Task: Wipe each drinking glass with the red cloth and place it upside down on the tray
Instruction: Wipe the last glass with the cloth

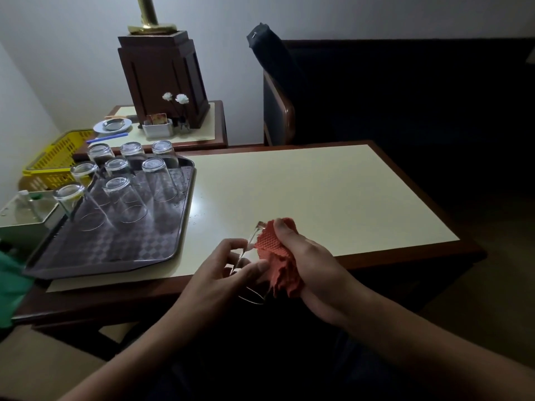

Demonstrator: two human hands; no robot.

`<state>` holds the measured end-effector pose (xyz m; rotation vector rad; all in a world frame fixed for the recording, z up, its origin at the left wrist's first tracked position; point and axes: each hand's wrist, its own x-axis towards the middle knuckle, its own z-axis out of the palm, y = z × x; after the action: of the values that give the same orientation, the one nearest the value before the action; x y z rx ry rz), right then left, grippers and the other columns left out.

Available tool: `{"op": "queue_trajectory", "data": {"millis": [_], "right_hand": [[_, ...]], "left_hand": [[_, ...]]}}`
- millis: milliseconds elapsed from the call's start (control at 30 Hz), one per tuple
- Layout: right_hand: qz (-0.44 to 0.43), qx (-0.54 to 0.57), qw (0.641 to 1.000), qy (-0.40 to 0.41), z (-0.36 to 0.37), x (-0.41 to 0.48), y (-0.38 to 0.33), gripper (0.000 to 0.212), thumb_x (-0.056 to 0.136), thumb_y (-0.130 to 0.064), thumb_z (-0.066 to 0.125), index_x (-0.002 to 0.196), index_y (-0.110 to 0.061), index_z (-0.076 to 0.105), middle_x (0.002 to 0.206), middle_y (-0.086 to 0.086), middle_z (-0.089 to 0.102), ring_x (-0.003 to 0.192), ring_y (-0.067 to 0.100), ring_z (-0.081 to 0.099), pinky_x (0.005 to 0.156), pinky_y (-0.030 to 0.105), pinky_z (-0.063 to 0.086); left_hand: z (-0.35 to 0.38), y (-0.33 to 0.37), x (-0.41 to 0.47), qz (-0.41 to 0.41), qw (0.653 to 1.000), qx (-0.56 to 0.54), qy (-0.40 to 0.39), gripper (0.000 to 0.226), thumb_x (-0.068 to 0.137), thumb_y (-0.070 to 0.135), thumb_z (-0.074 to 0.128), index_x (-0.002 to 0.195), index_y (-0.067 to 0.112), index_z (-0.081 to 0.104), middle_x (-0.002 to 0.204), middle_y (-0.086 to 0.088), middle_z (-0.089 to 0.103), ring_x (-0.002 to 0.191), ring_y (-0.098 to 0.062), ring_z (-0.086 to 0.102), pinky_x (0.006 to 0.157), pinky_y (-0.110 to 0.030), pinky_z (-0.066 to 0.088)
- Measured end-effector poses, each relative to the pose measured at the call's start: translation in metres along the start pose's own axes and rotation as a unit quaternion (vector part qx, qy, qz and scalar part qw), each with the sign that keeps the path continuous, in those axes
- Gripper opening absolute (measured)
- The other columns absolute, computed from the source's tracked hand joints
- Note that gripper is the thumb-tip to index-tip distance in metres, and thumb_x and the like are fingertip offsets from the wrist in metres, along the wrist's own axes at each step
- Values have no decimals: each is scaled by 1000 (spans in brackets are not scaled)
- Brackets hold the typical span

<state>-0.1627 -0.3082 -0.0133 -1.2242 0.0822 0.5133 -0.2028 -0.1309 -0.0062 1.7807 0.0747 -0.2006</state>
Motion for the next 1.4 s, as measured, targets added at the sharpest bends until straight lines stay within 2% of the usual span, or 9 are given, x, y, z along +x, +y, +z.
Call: {"op": "queue_trajectory", "data": {"millis": [300,667,800,933,1033,1167,1267,1333,1400], "right_hand": [[-244,-407,876,-89,12,-22,19,77,108,-49,50,170,-38,4,177,-16,13,161,0,15,133,34,21],[-506,-470,721,62,-26,0,-2,43,84,-20,89,125,-15,77,116,-4,78,106,17,72,88,36,59],[-412,-400,813,91,-28,1,-3,25,83,-37,92,97,-19,81,79,-6,78,67,5,72,61,26,56],[-96,-169,980,-28,-18,5,-1,28,88,-31,85,102,-7,79,101,16,80,86,17,72,78,31,56],[99,-49,983,-149,-16,1,-2,39,95,-34,79,117,-2,74,113,22,72,93,28,69,87,36,56],[-38,-86,995,-40,-14,4,0,23,89,-18,84,109,-8,80,108,15,81,97,31,76,86,35,63],[-295,-319,901,4,-21,-1,-4,20,86,-22,90,105,-21,82,99,-1,82,85,14,78,75,26,61],[-357,-398,845,-22,-26,-3,-3,22,88,-24,89,109,-20,81,98,-8,81,85,10,77,76,25,58],[-298,-324,896,-55,-24,-4,-4,23,91,-17,84,114,-15,79,99,-1,81,84,14,77,74,32,61]], "left_hand": [[-15,2,13,-152,896,-409,-79,66,100,53,53,134,-3,59,118,-24,58,105,-37,54,89,-44,43],[-1,4,2,-155,927,-320,-120,56,68,35,84,115,9,71,115,-21,69,90,-24,63,77,-30,46],[-8,12,6,-85,946,-304,-73,69,66,18,88,126,4,58,108,-20,68,89,-28,68,81,-34,54],[-25,17,0,67,976,-176,-112,66,72,-9,84,128,11,55,118,-22,68,97,-39,70,87,-44,60],[-39,19,-4,194,974,13,-117,61,74,-14,84,125,13,64,133,-6,64,108,-29,70,88,-38,61],[-40,15,0,115,990,33,-75,59,81,21,88,133,25,61,123,-7,68,88,-25,72,78,-33,61],[-34,12,3,-86,972,-167,-140,60,92,45,69,130,-1,60,108,-24,65,65,-27,62,52,-27,52],[-32,10,3,-82,970,-184,-139,49,95,35,73,124,-2,64,107,-21,66,68,-30,62,54,-27,52],[-34,9,1,-16,979,-162,-125,34,90,18,77,119,4,67,109,-16,69,83,-36,64,68,-33,60]]}}
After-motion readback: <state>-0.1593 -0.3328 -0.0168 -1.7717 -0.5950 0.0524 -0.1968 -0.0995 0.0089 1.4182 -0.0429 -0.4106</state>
